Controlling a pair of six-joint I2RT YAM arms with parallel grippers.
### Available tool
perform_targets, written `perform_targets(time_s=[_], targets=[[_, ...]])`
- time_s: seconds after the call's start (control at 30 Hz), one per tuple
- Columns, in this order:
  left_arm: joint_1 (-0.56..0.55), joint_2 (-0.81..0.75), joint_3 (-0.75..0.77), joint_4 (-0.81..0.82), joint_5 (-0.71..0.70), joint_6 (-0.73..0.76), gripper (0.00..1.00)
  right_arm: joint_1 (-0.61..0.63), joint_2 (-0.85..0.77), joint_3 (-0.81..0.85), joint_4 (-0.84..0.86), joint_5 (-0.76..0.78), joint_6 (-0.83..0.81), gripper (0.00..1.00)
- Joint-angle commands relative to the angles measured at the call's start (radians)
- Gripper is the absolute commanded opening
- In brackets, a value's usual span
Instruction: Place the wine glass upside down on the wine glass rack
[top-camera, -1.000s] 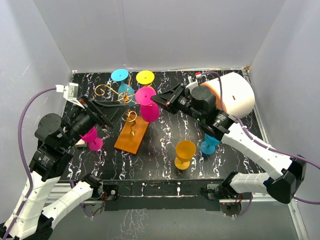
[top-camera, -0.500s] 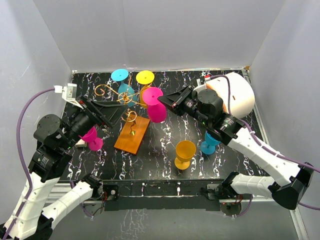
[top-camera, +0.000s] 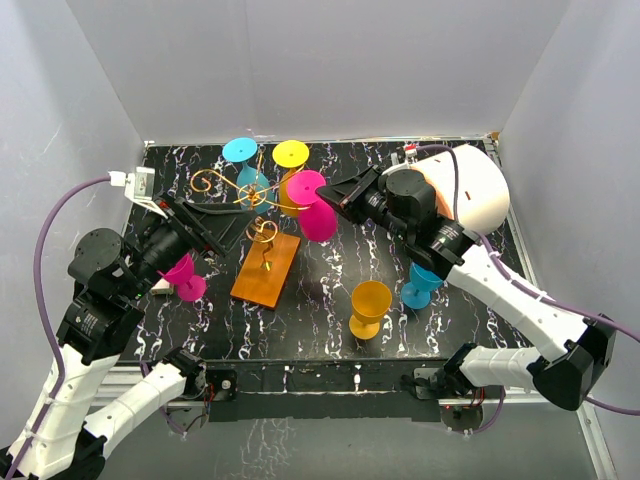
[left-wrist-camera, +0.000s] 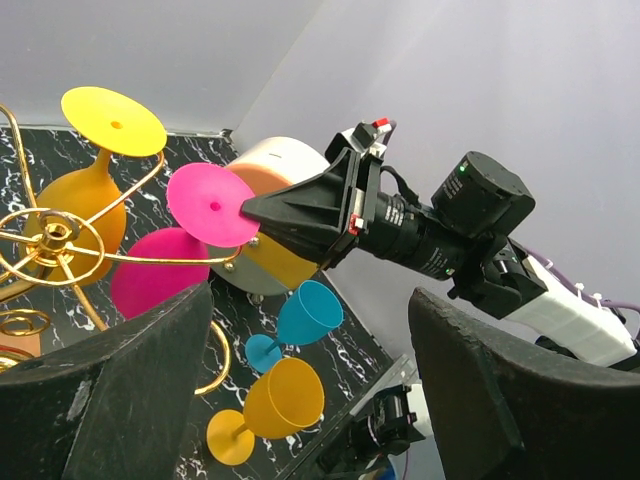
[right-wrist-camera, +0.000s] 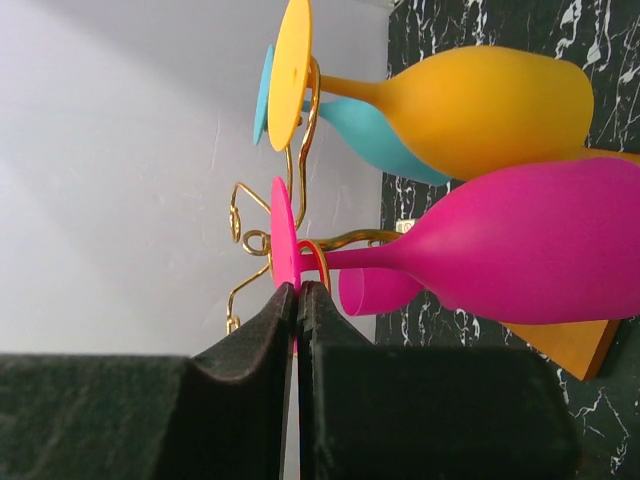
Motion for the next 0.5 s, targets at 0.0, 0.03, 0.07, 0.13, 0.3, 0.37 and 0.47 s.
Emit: perform_targets(time_s=[0.0,0.03,0.07,0.13,0.3,0.37,0.47], targets=[[-0.002,-0.005,0.033,0.002,-0.010,0.018,0.78,-0.044,-0.002,0.064,0.051,-0.014,-0.038,0.00],[-0.003,-0.005,0.033,0.000,-0.011,0.018,0.78,-0.050,0.001,0.062,0.051,-0.025,-0.041,0.01],[-0.002,-0.007,0.031,0.000,-0.013,0.019,0.78,-0.056,0.003,0.059,0.052,-0.035,-0.042,0.03],[-0.003,-0.008,0.030,0.001,-0.015,0.020,0.78,-0.067,0.007,0.055,0.060,-0.053,-0.045,0.09],[-0.002,-0.012,0.028,-0.003,-0.016,0.022,0.78,-0.080,0.013,0.052,0.066,-0.077,-0.062,0.26],[-0.001,-0.014,0.028,-0.005,-0.016,0.024,0.78,-0.084,0.010,0.054,0.065,-0.079,-0.070,0.31],[-0.002,-0.013,0.028,-0.011,-0.018,0.031,0.78,-0.091,0.001,0.054,0.060,-0.079,-0.084,0.40]])
